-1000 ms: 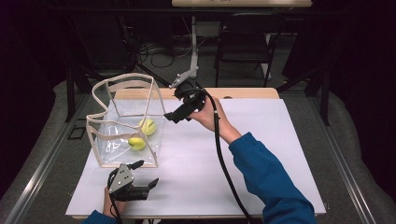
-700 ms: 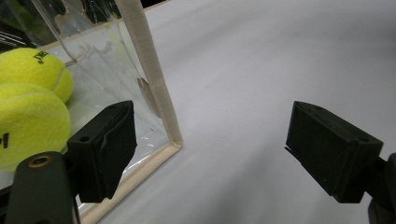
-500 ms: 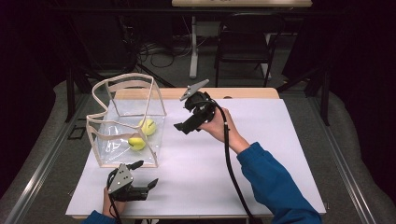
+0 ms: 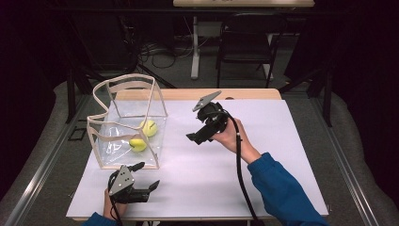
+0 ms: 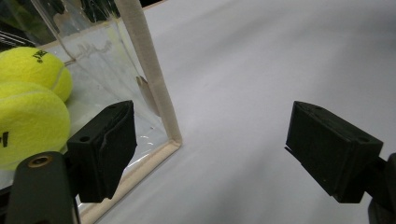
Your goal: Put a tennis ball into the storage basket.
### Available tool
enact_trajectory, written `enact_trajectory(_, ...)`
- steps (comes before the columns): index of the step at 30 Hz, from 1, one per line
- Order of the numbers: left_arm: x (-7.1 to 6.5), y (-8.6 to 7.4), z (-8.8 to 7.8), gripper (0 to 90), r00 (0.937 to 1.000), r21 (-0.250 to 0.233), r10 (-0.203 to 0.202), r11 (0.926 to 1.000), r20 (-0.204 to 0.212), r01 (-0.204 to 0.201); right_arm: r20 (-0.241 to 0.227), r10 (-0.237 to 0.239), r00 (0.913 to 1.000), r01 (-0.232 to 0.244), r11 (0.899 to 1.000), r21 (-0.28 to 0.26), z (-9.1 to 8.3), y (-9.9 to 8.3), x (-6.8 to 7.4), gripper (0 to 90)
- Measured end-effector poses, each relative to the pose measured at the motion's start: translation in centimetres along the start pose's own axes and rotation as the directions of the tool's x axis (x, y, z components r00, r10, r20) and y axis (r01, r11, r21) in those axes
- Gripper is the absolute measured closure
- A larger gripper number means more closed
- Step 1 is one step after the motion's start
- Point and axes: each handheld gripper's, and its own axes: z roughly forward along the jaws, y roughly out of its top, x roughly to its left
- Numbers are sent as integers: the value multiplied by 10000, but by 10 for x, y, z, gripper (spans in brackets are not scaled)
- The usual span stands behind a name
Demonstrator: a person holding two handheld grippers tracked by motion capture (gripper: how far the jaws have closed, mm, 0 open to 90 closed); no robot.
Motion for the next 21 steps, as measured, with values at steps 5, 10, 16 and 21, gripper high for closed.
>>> enact_trajectory(5, 0, 0, 0, 162, 10000, -2, -5, 10000, -21, 5, 73, 65, 10000, -66, 9998, 165, 0, -14, 1, 0)
enact_trajectory(10, 0, 0, 0, 161, 10000, 5, 4, 10000, -13, -4, 103, 194, 9998, -198, 9993, 317, 1, -31, 3, 0)
enact_trajectory(16, 0, 0, 0, 162, 10000, 11, 22, 10000, -24, -22, 150, 426, 9990, -430, 9986, 319, -4, -52, 4, 0)
enact_trajectory(21, -1, 0, 0, 161, 10000, -5, 27, 10000, -26, -27, 236, 557, 9982, -563, 9980, 284, -9, -69, 7, 0)
